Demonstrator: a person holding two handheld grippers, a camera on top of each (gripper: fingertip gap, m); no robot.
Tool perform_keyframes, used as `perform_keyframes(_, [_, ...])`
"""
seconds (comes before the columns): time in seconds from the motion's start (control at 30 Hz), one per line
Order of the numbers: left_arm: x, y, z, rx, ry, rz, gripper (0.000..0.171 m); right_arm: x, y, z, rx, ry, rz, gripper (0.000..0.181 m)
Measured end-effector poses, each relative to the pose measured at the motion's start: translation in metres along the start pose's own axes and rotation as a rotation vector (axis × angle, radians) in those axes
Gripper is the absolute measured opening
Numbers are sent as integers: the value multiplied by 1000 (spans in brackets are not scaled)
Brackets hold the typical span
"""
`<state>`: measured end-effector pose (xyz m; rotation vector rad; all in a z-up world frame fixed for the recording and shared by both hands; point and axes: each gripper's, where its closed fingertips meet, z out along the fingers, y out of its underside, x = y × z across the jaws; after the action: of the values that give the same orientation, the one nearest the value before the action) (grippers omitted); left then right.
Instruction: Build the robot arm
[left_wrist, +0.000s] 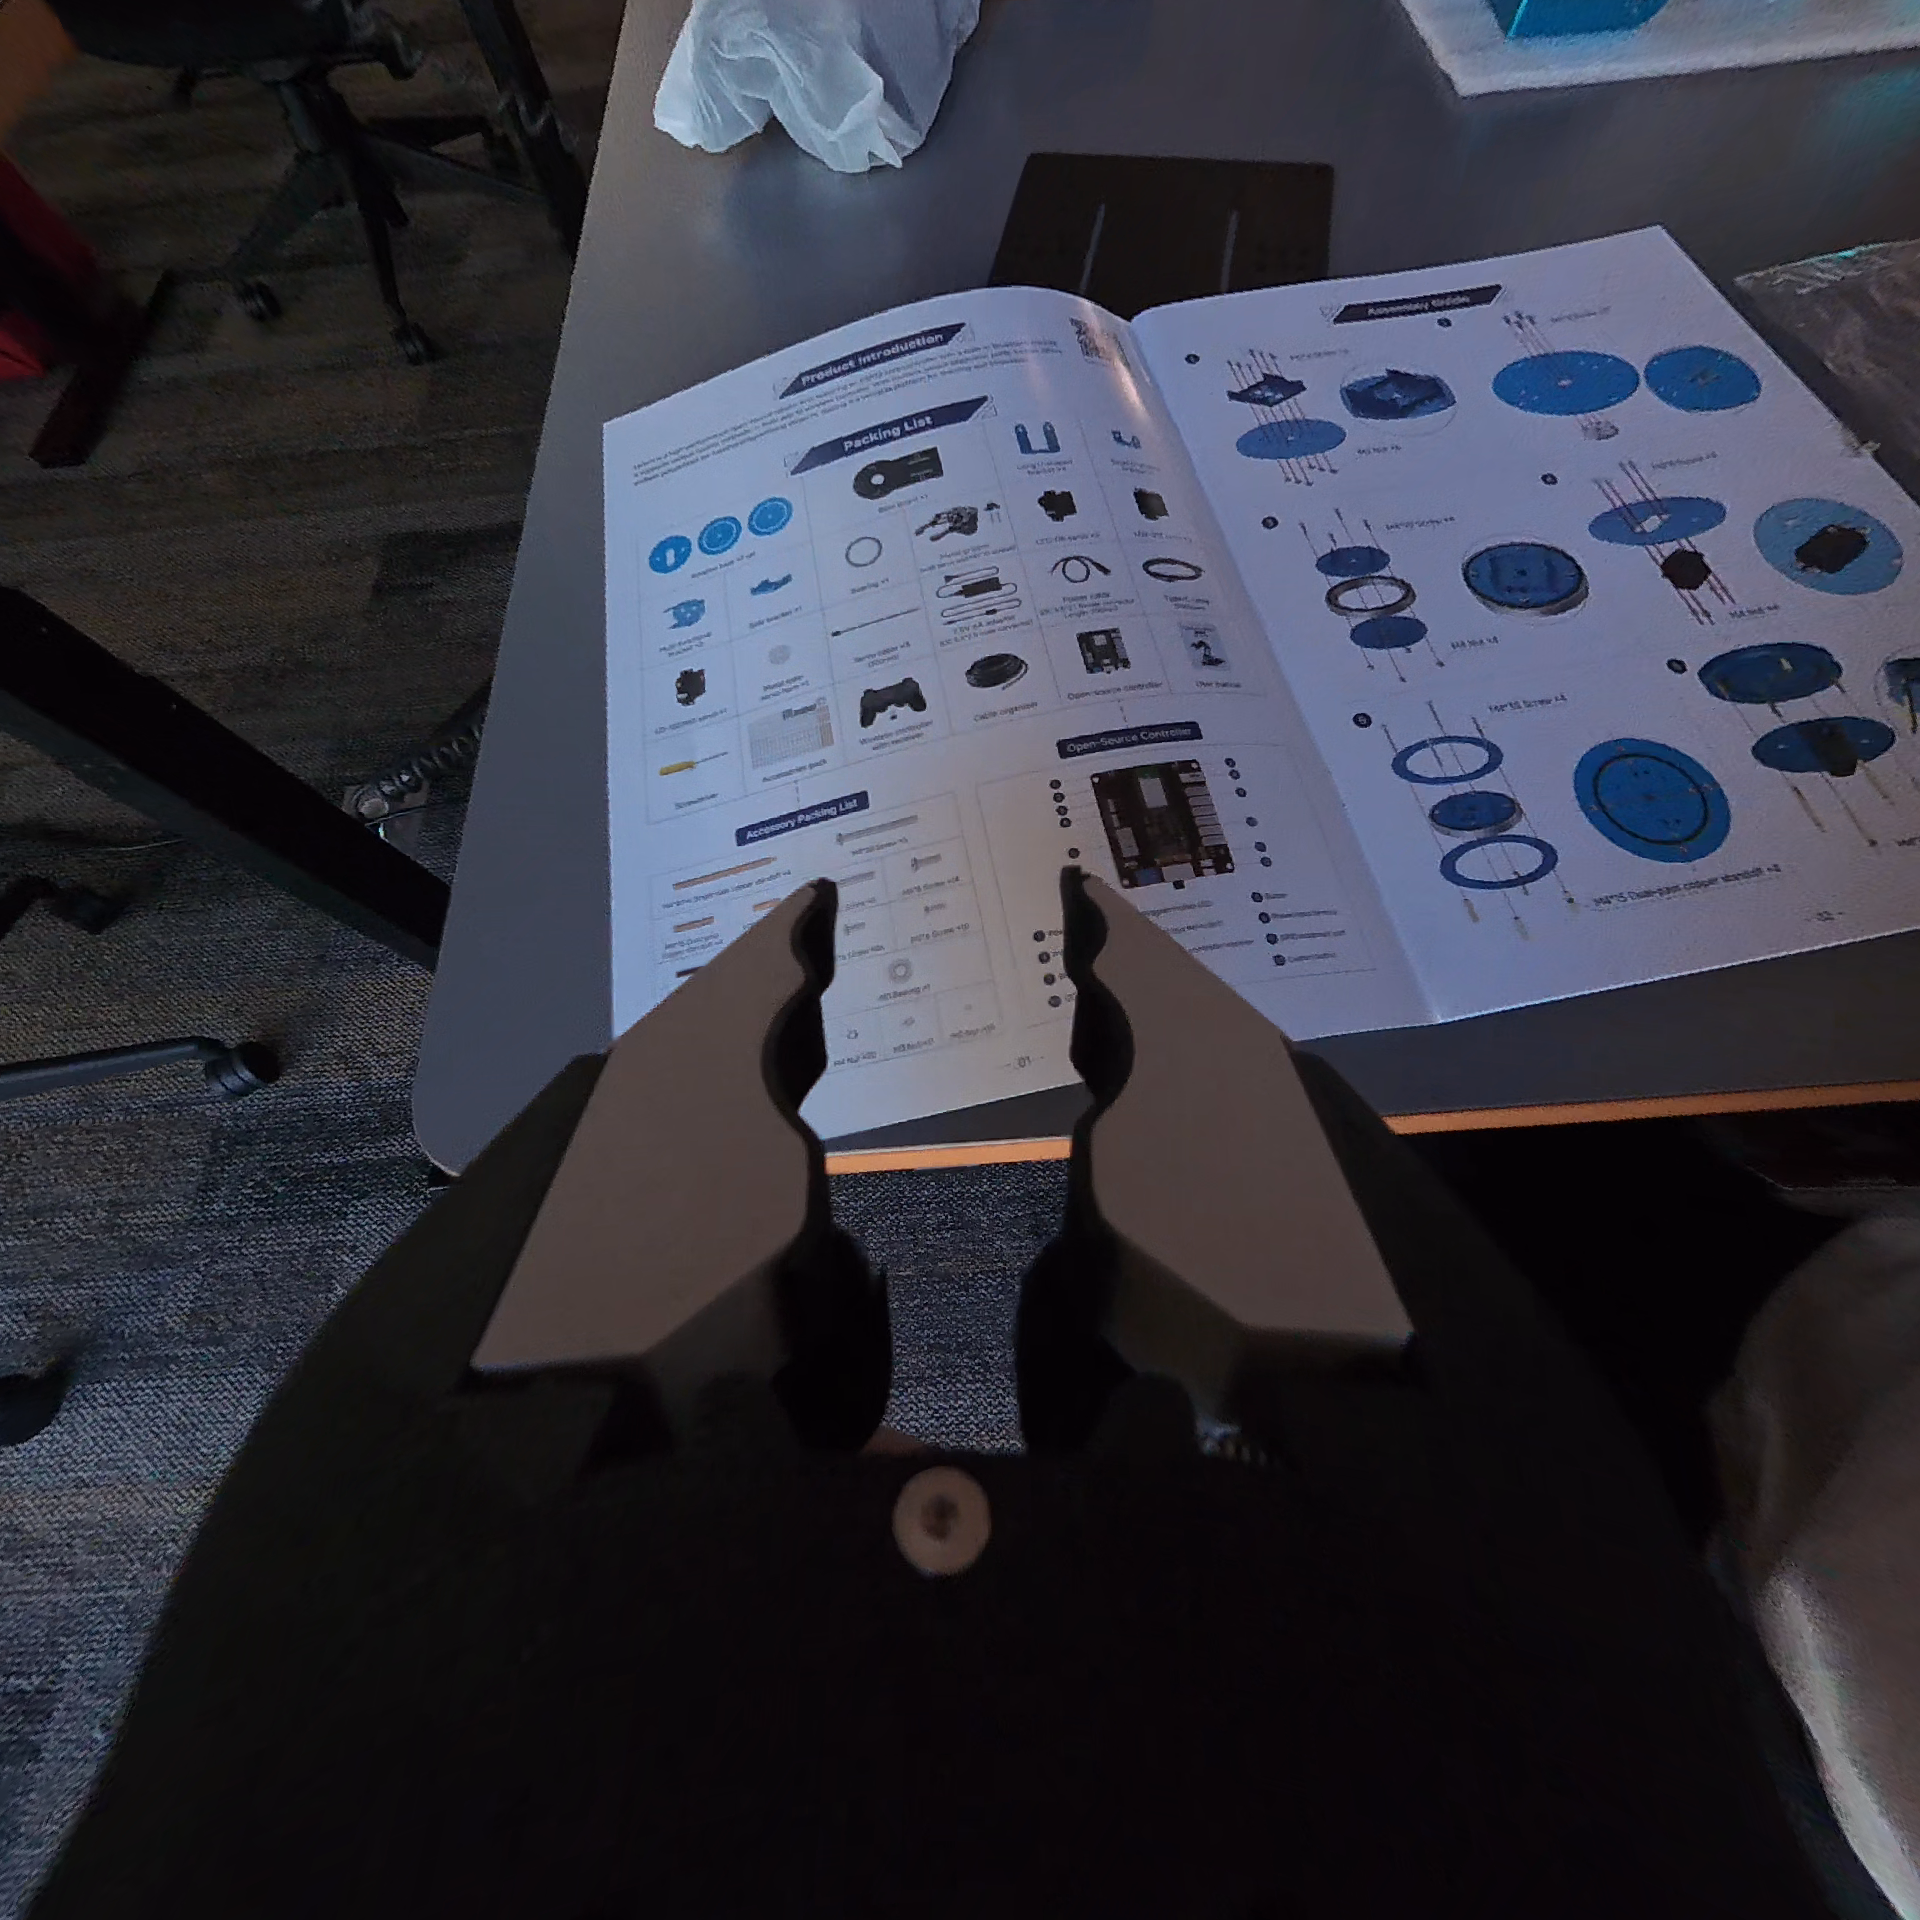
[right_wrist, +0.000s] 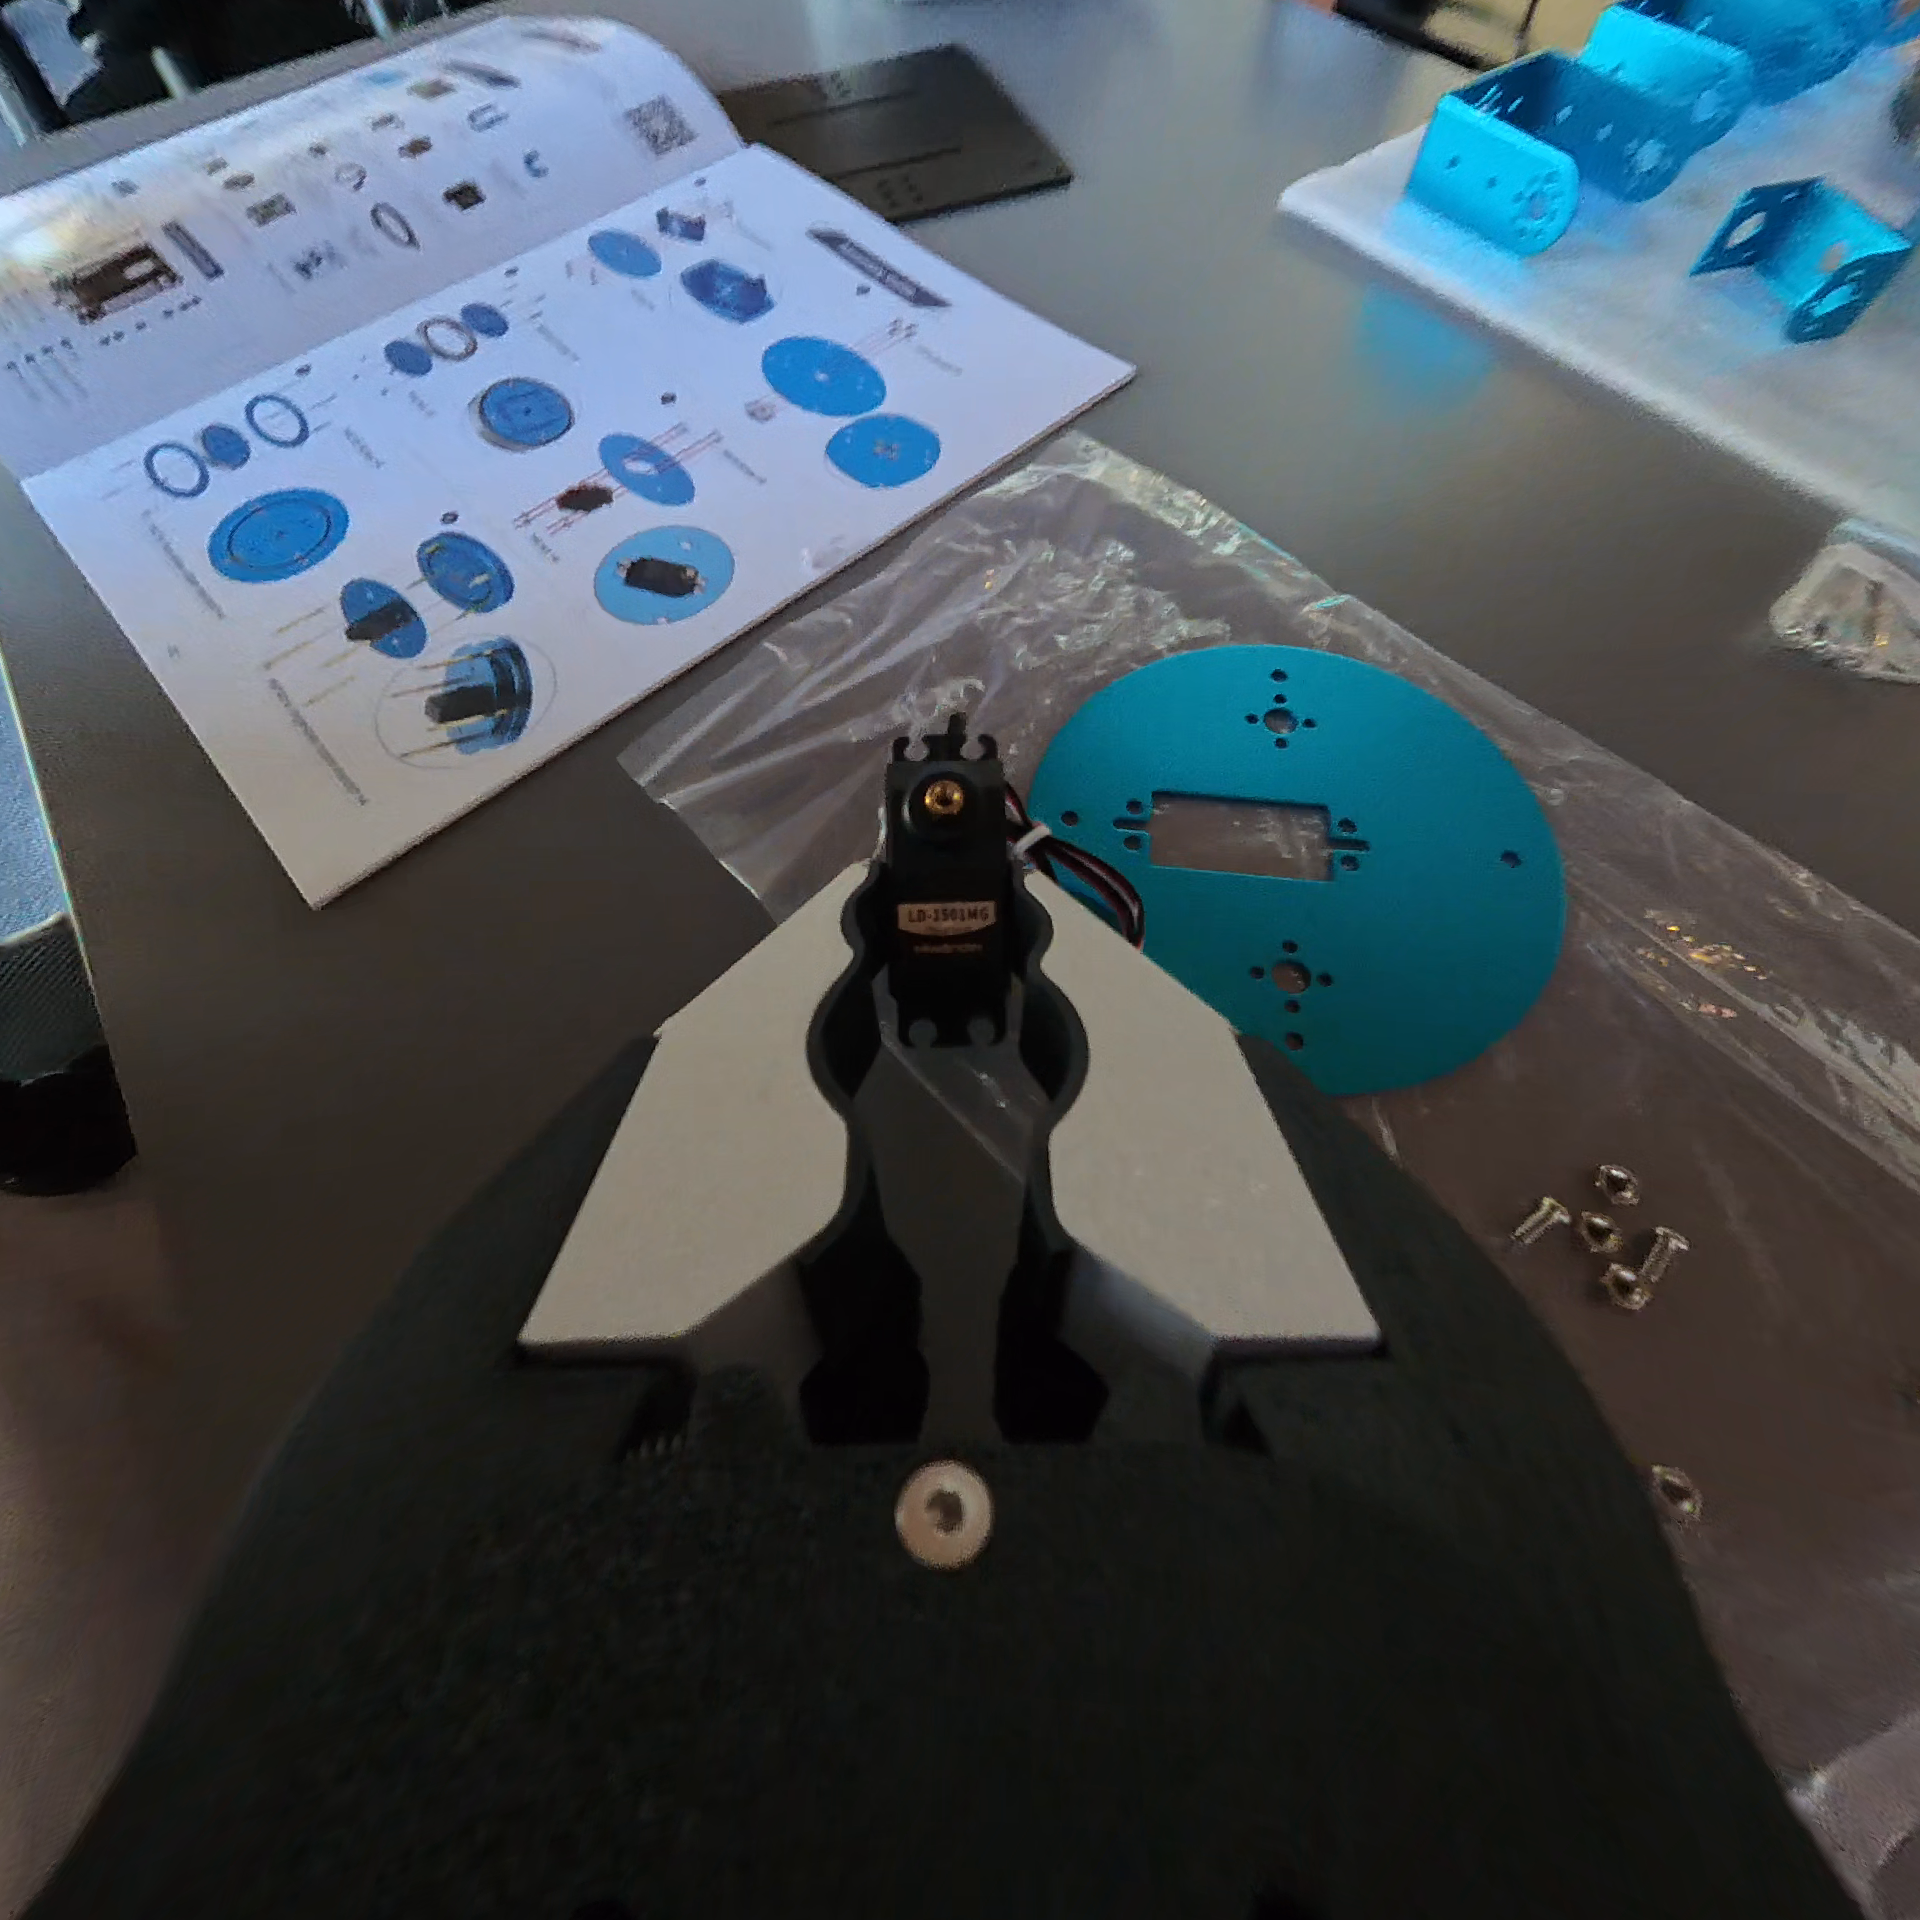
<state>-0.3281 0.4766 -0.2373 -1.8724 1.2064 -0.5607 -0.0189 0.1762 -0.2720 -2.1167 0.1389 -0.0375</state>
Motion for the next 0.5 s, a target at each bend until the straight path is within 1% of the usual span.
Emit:
perform_keyframes(0.1, [-7, -6, 2, 17, -39, 3, 41, 1, -13, -6, 91, 44, 7, 21])
perform_keyframes(0.2, [-2, -20, 2, 62, -34, -26, 40, 7, -28, -10, 165, 90, -13, 20])
perform_keyframes(0.27, [2, -27, 1, 73, -30, -30, 40, 10, -33, -9, 175, 117, -48, 20])
perform_keyframes(0.33, [6, -28, -1, 55, -17, -6, 40, 11, -35, -7, 173, 142, -91, 20])
perform_keyframes(0.37, [4, -27, -2, 53, -36, -9, 40, 11, -33, -5, 156, 144, -102, 20])
perform_keyframes(0.43, [-3, -24, -7, 62, -78, -48, 40, 10, -28, 0, 125, 149, -119, 20])
perform_keyframes(0.5, [-2, -19, -11, 91, -68, -107, 40, 10, -25, 4, 102, 151, -129, 21])
